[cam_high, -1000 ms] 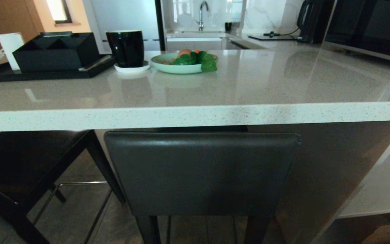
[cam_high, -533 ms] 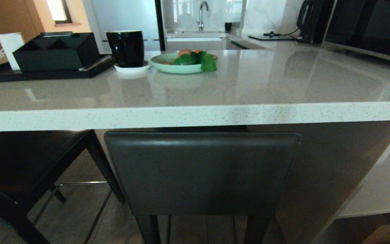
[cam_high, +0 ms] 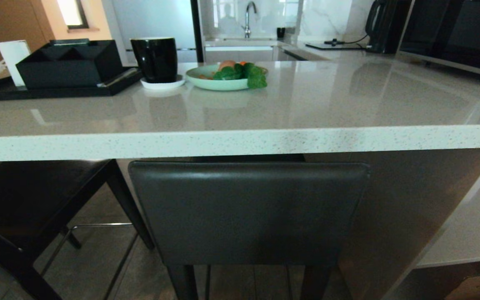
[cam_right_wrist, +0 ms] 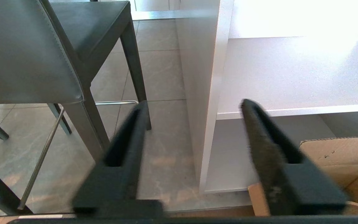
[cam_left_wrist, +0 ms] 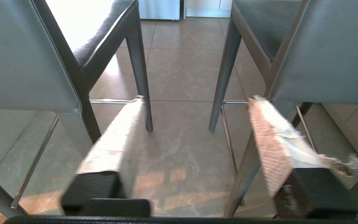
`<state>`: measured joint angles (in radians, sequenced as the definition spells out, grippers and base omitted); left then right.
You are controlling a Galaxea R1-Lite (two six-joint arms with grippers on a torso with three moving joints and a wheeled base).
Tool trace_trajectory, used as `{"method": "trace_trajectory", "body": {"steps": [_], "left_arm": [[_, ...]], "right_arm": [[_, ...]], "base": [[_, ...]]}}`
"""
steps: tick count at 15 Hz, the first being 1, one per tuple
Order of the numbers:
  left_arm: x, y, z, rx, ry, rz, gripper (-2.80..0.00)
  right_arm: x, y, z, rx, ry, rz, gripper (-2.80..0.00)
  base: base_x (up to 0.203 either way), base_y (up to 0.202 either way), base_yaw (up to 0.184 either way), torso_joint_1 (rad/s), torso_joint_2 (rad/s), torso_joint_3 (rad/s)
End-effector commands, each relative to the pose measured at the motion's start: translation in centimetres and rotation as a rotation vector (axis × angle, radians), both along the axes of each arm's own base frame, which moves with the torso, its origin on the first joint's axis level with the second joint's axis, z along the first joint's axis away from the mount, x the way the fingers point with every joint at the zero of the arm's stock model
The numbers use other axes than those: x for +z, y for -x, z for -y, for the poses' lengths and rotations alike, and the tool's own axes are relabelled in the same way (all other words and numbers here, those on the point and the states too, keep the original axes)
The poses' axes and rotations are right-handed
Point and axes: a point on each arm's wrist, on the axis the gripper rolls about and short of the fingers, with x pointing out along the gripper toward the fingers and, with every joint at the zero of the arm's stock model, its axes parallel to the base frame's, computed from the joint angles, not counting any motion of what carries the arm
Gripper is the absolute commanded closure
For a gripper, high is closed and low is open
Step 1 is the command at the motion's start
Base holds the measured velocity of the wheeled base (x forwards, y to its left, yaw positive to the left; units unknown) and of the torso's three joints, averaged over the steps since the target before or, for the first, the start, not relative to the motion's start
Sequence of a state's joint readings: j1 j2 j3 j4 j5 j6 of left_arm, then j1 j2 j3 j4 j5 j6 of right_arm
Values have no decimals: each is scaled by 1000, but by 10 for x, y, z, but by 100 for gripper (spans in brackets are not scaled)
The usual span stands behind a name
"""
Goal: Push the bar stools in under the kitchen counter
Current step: Pull the gray chair out from under the dining table
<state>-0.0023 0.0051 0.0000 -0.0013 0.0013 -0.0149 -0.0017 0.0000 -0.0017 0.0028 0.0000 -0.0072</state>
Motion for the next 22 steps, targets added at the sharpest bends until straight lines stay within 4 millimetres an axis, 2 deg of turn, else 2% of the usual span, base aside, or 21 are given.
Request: {"method": "trace_trajectory", "body": {"steps": [1,16,17,20,22], "left_arm": [[0,0,0,1,0,1,-280],[-1,0,0,-18,-78,-20,-280],[-1,1,0,-18,-76,-12,-280],[4,2,1,-19,-73,9,-280],[34,7,1,-61,-38,65,-280]], "right_arm": [[0,0,0,0,0,0,-280],[0,0,0,10,30,0,-280],[3,1,0,8,23,8,-280],[29,0,-1,26,14,21,-280],[47,-7,-1,60,-1,14,-280]], "base": [[0,0,0,0,0,0],[0,0,0,0,0,0],[0,0,0,0,0,0],[0,0,0,0,0,0],[0,0,0,0,0,0]]}}
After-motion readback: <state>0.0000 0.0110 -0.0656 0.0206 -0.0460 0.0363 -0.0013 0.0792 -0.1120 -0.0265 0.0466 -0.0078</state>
